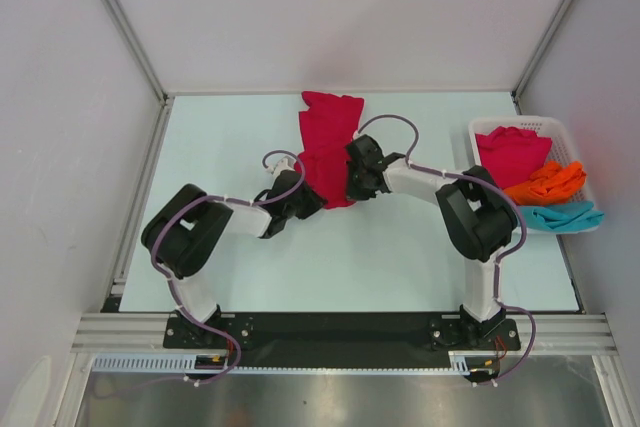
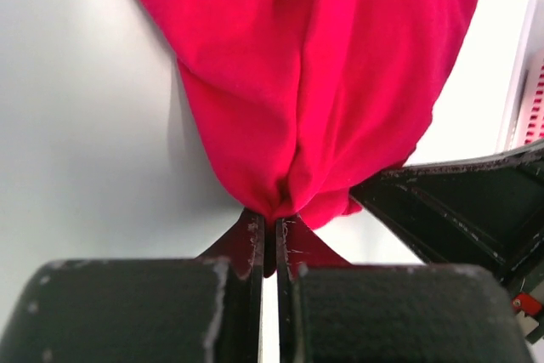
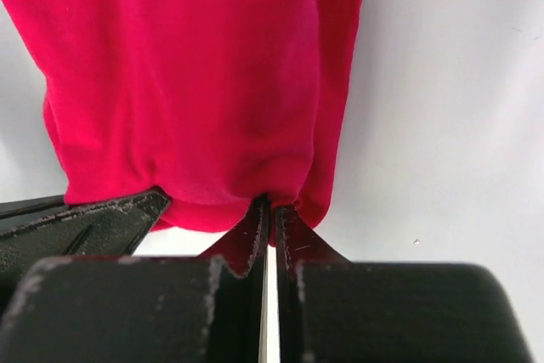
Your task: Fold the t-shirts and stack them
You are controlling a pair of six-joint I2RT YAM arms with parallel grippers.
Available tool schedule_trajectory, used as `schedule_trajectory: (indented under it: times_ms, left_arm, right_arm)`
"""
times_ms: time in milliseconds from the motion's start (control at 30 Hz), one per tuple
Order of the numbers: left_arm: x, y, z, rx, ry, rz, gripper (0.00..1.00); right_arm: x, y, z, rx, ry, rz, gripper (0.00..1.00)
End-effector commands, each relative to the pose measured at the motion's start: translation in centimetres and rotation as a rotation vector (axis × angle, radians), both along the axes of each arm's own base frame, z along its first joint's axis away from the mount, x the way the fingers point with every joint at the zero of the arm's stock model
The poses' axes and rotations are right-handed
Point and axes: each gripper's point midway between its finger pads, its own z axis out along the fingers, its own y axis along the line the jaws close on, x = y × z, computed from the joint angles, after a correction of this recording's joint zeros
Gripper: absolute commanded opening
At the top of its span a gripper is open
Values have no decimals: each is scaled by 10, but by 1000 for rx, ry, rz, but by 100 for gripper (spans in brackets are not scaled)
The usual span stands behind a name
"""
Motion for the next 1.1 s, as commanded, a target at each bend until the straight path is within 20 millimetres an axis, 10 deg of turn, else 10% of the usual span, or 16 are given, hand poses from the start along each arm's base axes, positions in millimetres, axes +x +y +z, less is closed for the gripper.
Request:
schedule_trajectory:
  times_ms: [0, 233, 600, 1067]
  left_arm:
    - [-43, 18, -29, 117, 133, -94, 0]
    - [-86, 47, 2, 138, 101, -140, 0]
    - [-158, 93, 116, 21, -58, -129, 0]
    - [-62, 58, 132, 229, -76, -158, 0]
  right_arm:
    - [-20, 17, -9, 23, 20, 61, 0]
    - [-77, 8, 24, -33, -17, 117, 0]
    - [-181, 34, 104, 50, -42, 195, 0]
    - [-74, 67, 114, -24, -149, 201, 0]
